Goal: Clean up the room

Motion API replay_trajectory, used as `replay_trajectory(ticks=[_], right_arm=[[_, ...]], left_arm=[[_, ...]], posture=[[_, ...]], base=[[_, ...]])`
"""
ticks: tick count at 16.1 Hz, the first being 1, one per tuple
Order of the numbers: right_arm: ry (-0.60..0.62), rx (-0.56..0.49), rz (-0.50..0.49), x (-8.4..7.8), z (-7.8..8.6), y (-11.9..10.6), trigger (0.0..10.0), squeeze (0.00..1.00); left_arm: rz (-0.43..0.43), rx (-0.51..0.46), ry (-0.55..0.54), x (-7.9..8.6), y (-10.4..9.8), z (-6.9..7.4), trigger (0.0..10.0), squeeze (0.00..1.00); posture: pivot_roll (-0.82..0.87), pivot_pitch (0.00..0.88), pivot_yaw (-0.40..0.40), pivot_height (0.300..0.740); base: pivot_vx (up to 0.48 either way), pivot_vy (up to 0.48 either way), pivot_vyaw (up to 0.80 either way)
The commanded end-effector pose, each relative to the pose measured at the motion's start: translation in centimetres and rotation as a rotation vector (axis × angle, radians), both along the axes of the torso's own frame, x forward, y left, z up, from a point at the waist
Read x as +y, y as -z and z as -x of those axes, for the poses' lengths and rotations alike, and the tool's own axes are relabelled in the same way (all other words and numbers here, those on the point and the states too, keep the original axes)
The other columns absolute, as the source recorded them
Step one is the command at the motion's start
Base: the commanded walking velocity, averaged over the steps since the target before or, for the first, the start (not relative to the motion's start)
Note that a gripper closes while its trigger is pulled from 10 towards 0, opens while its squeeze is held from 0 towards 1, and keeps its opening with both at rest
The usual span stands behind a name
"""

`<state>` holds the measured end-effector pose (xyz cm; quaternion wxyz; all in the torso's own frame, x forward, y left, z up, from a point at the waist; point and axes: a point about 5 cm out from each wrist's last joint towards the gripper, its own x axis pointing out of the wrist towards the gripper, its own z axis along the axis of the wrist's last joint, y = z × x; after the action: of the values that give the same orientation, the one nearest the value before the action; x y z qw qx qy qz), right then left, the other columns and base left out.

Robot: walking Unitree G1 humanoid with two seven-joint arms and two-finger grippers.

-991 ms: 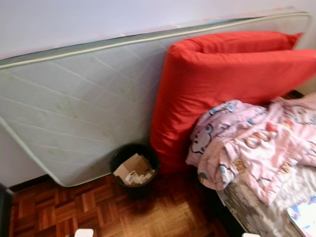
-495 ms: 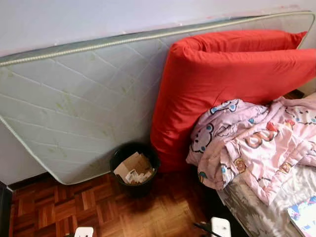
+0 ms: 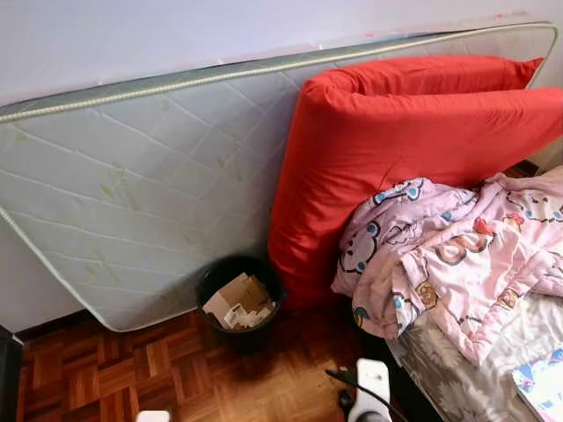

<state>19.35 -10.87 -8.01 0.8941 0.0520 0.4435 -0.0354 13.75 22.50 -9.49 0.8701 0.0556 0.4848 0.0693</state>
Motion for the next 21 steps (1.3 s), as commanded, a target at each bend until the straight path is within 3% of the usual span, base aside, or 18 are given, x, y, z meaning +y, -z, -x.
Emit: replay_trajectory(ticks=[1, 2, 3, 9, 10, 12, 13, 14, 15, 17, 21], right_arm=[[0.001, 0.016, 0.020, -0.9, 0.8, 0.5, 10.0, 0.00], [-0.014, 0.033, 0.049, -3.0, 3.1, 1.4, 10.0, 0.00], [-0.041, 0.023, 0.055, -3.0, 2.9, 1.3, 10.0, 0.00], [-0.081, -0.042, 0.062, -1.8, 1.5, 0.6, 10.0, 0.00], [-0.083, -0.074, 0.073, -1.7, 1.2, 0.4, 10.0, 0.00], [-0.057, -0.261, 0.079, -1.5, -1.6, -1.6, 10.0, 0.00], [-0.048, -0.294, 0.091, -2.3, -2.1, -2.0, 10.0, 0.00], [-0.022, -0.303, 0.111, -6.0, -2.1, -2.1, 10.0, 0.00], [0.015, -0.322, 0.166, -13.1, -1.5, -3.2, 10.0, 0.00], [0.028, -0.337, 0.194, -14.0, -1.3, -3.5, 10.0, 0.00], [0.041, -0.398, 0.218, -14.3, -0.6, -3.7, 10.0, 0.00]], left_arm=[[0.004, 0.008, -0.003, -0.3, 0.0, -0.2, 10.0, 0.00], [0.016, -0.001, -0.012, -0.7, 0.1, -0.3, 10.0, 0.00], [0.019, 0.002, -0.018, -0.8, 0.1, -0.2, 10.0, 0.00], [0.019, 0.023, -0.045, -0.5, 0.5, 1.0, 10.0, 0.00], [0.019, 0.023, -0.047, -0.5, 0.5, 1.0, 10.0, 0.00], [0.020, 0.022, -0.029, -0.5, 0.5, 1.0, 10.0, 0.00], [0.019, 0.023, -0.026, -0.5, 0.4, 0.9, 10.0, 0.00], [0.019, 0.023, -0.024, -0.5, 0.4, 0.9, 10.0, 0.00], [0.017, 0.016, -0.016, -0.6, 0.4, 0.7, 10.0, 0.00], [0.013, 0.008, -0.012, -0.5, 0.3, 0.4, 10.0, 0.00], [0.005, 0.009, -0.008, -0.1, 0.2, 0.6, 10.0, 0.00]], posture=[[-0.10, 0.000, -0.061, 0.740], [-0.09, 0.000, -0.076, 0.740], [-0.09, 0.000, -0.083, 0.740], [-0.08, 0.018, -0.102, 0.740], [-0.08, 0.025, -0.096, 0.740], [-0.10, 0.030, -0.083, 0.740], [-0.10, 0.032, -0.079, 0.740], [-0.10, 0.032, -0.078, 0.740], [-0.09, 0.036, -0.077, 0.740], [-0.09, 0.040, -0.073, 0.740], [-0.10, 0.037, -0.069, 0.740]], base=[[0.000, 0.000, 0.00], [0.000, 0.000, 0.00], [0.000, 0.000, 0.00], [0.000, 0.000, 0.00], [0.000, 0.000, 0.00], [0.000, 0.000, 0.00], [0.000, 0.000, 0.00], [0.000, 0.000, 0.00], [0.000, 0.000, 0.00], [0.000, 0.000, 0.00], [0.000, 0.000, 0.00]])
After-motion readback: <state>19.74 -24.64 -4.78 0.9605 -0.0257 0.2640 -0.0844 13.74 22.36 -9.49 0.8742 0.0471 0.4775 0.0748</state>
